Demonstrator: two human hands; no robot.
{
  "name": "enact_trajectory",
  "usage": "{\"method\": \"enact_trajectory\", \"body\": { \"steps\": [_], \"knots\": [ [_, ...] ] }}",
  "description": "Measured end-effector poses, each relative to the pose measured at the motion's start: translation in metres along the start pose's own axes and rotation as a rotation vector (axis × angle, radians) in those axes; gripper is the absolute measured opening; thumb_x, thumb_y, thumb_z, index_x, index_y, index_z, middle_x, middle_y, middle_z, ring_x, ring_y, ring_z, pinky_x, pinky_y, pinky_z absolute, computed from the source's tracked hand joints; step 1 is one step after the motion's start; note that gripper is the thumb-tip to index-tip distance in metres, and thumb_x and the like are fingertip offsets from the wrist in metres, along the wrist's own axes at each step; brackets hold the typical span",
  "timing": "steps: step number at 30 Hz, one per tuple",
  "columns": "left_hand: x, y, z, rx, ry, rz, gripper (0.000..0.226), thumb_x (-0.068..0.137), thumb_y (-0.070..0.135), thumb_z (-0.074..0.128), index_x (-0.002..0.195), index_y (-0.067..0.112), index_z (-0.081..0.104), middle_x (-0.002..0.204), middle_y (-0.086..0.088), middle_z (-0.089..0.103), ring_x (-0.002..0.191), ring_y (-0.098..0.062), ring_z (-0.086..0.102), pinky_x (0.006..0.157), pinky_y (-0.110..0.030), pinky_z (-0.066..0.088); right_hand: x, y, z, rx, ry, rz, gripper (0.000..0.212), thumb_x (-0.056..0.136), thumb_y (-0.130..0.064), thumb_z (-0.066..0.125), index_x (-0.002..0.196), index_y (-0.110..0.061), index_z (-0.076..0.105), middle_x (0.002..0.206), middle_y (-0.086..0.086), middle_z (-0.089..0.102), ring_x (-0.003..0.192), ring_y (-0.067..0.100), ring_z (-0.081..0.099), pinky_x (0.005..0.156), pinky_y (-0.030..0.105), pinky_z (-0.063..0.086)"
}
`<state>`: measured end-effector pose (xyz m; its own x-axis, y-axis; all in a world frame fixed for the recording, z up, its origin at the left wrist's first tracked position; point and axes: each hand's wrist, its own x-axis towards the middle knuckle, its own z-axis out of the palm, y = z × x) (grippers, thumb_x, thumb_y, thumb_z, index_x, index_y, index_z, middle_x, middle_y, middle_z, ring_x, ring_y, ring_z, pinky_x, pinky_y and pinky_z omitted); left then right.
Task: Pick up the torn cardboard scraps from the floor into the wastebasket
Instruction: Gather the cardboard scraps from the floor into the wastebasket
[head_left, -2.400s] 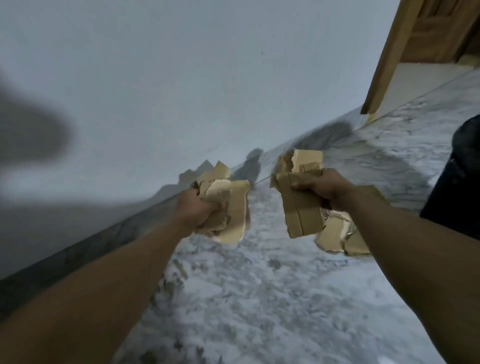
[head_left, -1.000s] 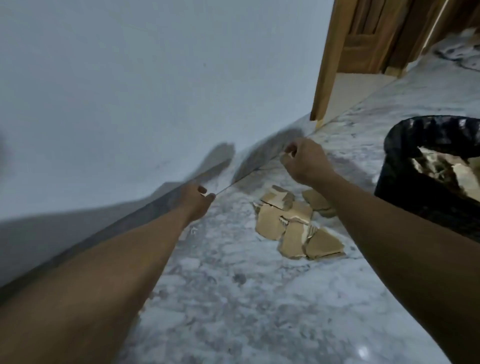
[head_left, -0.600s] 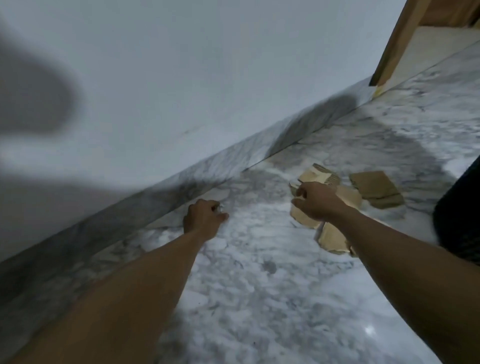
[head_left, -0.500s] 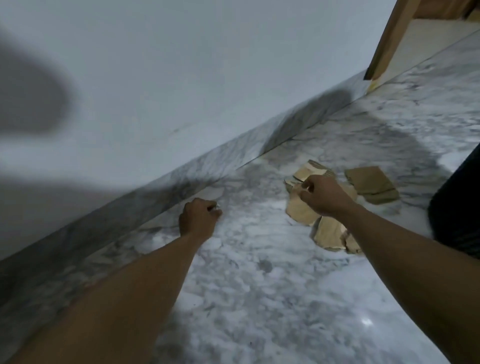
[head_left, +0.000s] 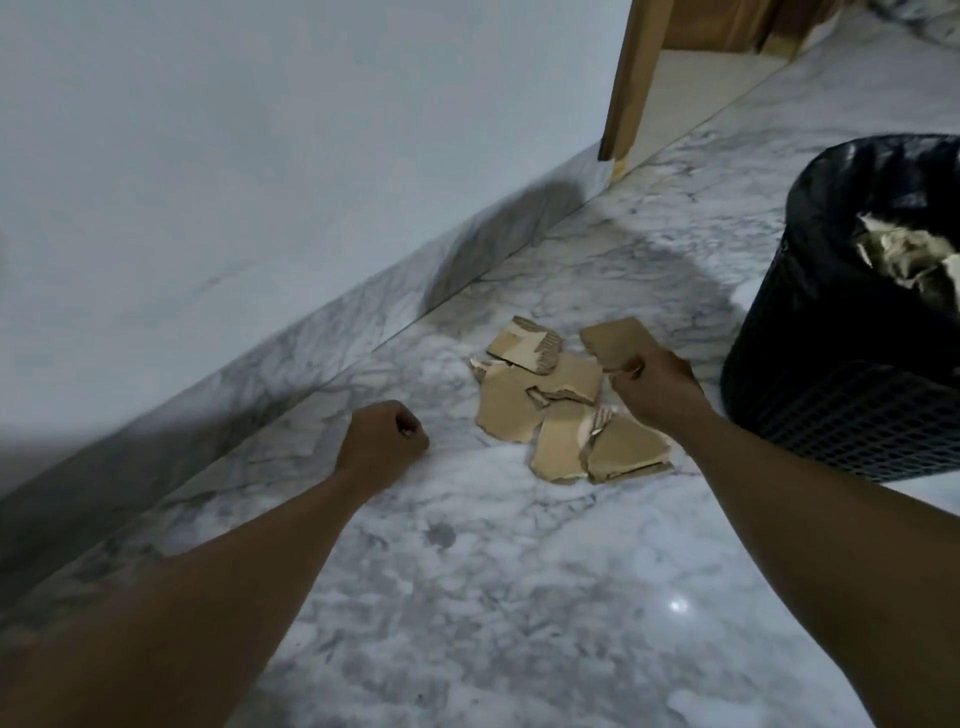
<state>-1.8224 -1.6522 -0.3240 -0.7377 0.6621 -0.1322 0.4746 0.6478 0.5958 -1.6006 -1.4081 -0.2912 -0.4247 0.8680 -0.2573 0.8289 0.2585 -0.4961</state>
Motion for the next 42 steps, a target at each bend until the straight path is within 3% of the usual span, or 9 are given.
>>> {"method": "enact_trajectory", "body": {
  "steps": [3, 7, 10, 14, 21, 27, 33, 39, 42],
  "knots": [
    [-0.003, 0.052, 0.027, -0.122, -0.024, 0.111, 0.007, 0.073, 0.008, 0.075, 0.076, 0.013, 0.071, 0.074, 0.002, 0.067, 0.07, -0.012, 0.062, 0.063, -0.024, 0.05, -0.009, 0.02, -0.007, -0.153, -0.114, 0.027, 0.059, 0.086, -0.052, 0.067, 0.132, -0.016, 0.054, 0.134, 0.014, 0.054, 0.12, 0.033, 0.053, 0.093, 0.037, 0.046],
    [-0.016, 0.11, 0.074, -0.339, -0.177, -0.08, 0.026, 0.065, 0.019, 0.081, 0.088, 0.022, 0.07, 0.087, 0.002, 0.072, 0.083, -0.014, 0.068, 0.069, -0.022, 0.055, -0.028, 0.045, -0.002, -0.342, -0.226, 0.034, 0.1, 0.072, -0.065, 0.073, 0.148, -0.016, 0.028, 0.143, 0.016, 0.034, 0.13, 0.04, 0.036, 0.1, 0.047, 0.044],
    [-0.027, 0.135, 0.1, -0.237, -0.187, -0.117, 0.036, 0.069, 0.02, 0.071, 0.105, 0.017, 0.071, 0.108, -0.007, 0.071, 0.1, -0.027, 0.067, 0.086, -0.034, 0.056, -0.032, 0.06, 0.002, -0.36, -0.241, -0.042, 0.097, 0.078, -0.037, 0.079, 0.15, -0.016, 0.019, 0.142, 0.015, 0.037, 0.122, 0.039, 0.047, 0.092, 0.046, 0.049],
    [-0.031, 0.142, 0.114, -0.092, -0.159, -0.17, 0.029, 0.068, 0.019, 0.068, 0.097, 0.017, 0.069, 0.097, -0.005, 0.07, 0.095, -0.028, 0.067, 0.076, -0.032, 0.054, -0.032, 0.069, -0.001, -0.199, -0.296, -0.035, 0.079, 0.082, -0.022, 0.076, 0.142, -0.008, 0.027, 0.129, 0.019, 0.048, 0.102, 0.031, 0.055, 0.071, 0.04, 0.052],
    [-0.025, 0.148, 0.107, -0.079, -0.127, -0.34, 0.03, 0.067, 0.023, 0.076, 0.088, 0.018, 0.055, 0.098, -0.005, 0.068, 0.094, -0.028, 0.066, 0.08, -0.04, 0.056, -0.027, 0.067, 0.0, -0.158, -0.346, -0.061, 0.06, 0.073, -0.022, 0.082, 0.125, -0.009, 0.055, 0.119, 0.011, 0.061, 0.092, 0.021, 0.056, 0.058, 0.026, 0.045],
    [-0.028, 0.148, 0.103, -0.134, -0.207, -0.408, 0.048, 0.061, 0.024, 0.085, 0.099, 0.011, 0.058, 0.099, -0.009, 0.066, 0.091, -0.028, 0.065, 0.074, -0.037, 0.059, -0.029, 0.063, -0.001, -0.168, -0.365, -0.025, 0.042, 0.066, -0.026, 0.086, 0.1, -0.009, 0.068, 0.089, 0.006, 0.069, 0.069, 0.016, 0.062, 0.043, 0.02, 0.04],
    [-0.039, 0.152, 0.107, -0.136, -0.31, -0.301, 0.073, 0.059, 0.035, 0.09, 0.125, 0.029, 0.059, 0.108, -0.002, 0.071, 0.079, -0.014, 0.058, 0.038, -0.016, 0.034, -0.036, 0.063, -0.003, -0.139, -0.336, -0.006, 0.039, 0.063, -0.029, 0.089, 0.087, -0.015, 0.062, 0.077, -0.001, 0.064, 0.065, 0.01, 0.058, 0.045, 0.02, 0.039],
    [-0.046, 0.141, 0.095, -0.448, -0.368, -0.411, 0.025, 0.064, 0.007, 0.09, 0.069, 0.008, 0.065, 0.068, -0.005, 0.066, 0.058, -0.015, 0.059, 0.045, -0.022, 0.048, -0.033, 0.068, -0.003, -0.035, -0.367, 0.007, 0.043, 0.064, -0.026, 0.09, 0.094, -0.006, 0.067, 0.084, 0.007, 0.067, 0.077, 0.021, 0.064, 0.054, 0.024, 0.043],
    [-0.047, 0.126, 0.082, -0.55, -0.344, -0.425, 0.029, 0.062, 0.005, 0.091, 0.072, 0.006, 0.064, 0.075, -0.01, 0.069, 0.068, -0.023, 0.067, 0.054, -0.032, 0.058, -0.028, 0.073, -0.006, 0.13, -0.35, 0.046, 0.048, 0.065, -0.025, 0.091, 0.1, 0.001, 0.07, 0.096, 0.017, 0.072, 0.091, 0.033, 0.069, 0.065, 0.032, 0.049]
  ]
}}
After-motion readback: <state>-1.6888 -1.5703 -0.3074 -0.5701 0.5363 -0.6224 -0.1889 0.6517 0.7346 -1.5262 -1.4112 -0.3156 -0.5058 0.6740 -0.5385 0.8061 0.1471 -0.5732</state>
